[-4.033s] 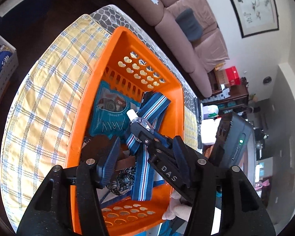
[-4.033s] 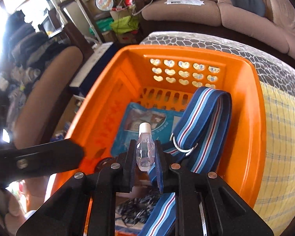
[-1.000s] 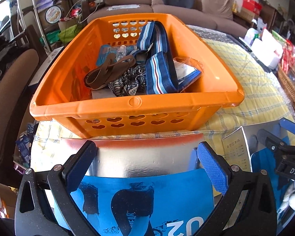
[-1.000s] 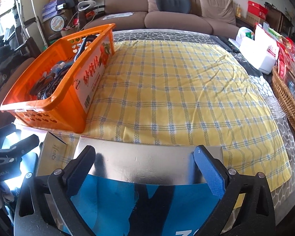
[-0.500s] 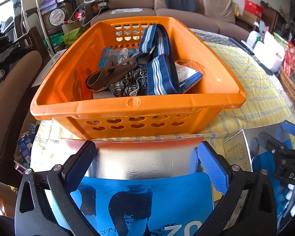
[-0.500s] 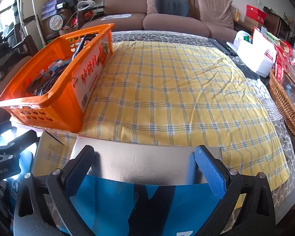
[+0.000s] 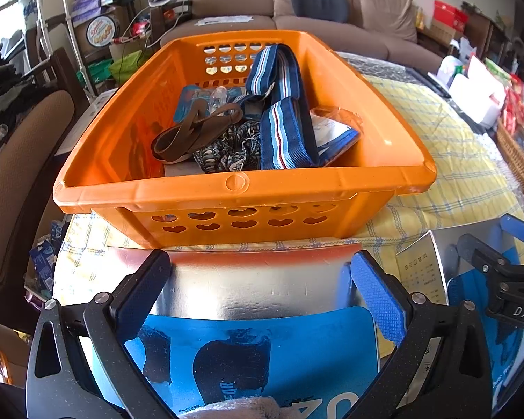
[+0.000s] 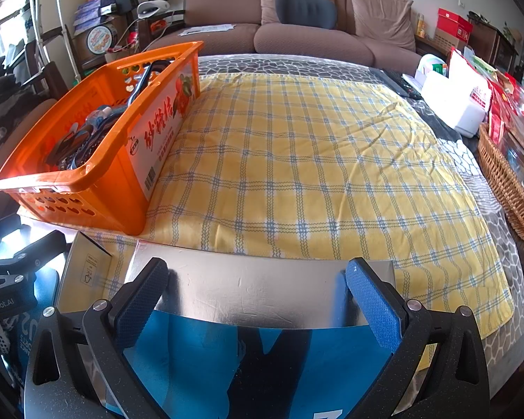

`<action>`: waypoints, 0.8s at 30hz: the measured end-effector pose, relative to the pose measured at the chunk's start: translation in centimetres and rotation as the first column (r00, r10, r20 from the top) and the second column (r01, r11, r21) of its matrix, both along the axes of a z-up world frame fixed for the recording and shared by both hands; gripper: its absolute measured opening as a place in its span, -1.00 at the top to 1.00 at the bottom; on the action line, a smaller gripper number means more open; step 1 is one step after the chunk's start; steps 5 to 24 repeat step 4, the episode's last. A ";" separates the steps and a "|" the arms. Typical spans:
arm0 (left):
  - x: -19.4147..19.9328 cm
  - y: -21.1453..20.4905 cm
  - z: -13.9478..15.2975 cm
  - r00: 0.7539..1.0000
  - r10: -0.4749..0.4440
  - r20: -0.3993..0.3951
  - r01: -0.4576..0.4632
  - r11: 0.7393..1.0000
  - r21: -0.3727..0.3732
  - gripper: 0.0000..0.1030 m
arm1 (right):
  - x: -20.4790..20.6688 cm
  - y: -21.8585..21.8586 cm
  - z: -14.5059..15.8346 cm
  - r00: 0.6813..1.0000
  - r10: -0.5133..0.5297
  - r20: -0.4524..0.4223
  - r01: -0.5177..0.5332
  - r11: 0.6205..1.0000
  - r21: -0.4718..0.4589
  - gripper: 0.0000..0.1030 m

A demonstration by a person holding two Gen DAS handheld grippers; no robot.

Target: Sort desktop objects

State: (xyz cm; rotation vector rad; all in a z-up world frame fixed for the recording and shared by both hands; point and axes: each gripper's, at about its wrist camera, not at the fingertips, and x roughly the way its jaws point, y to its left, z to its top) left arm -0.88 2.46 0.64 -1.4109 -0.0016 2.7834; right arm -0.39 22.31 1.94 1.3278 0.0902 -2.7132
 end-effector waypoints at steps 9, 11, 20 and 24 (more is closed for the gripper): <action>0.1 -0.1 0.1 1.000 0.001 0.004 -0.001 1.000 -0.003 -1.00 | 0.0 0.0 0.0 1.000 0.000 0.000 0.000 1.000 0.000 -1.00; 0.1 -0.1 0.1 1.000 0.001 0.004 -0.001 1.000 -0.003 -1.00 | 0.0 0.0 0.0 1.000 0.000 0.000 0.000 1.000 0.000 -1.00; 0.1 -0.1 0.1 1.000 0.001 0.004 -0.001 1.000 -0.003 -1.00 | 0.0 0.0 0.0 1.000 0.000 0.000 0.000 1.000 0.000 -1.00; 0.1 -0.1 0.1 1.000 0.001 0.004 -0.001 1.000 -0.003 -1.00 | 0.0 0.0 0.0 1.000 0.000 0.000 0.000 1.000 0.000 -1.00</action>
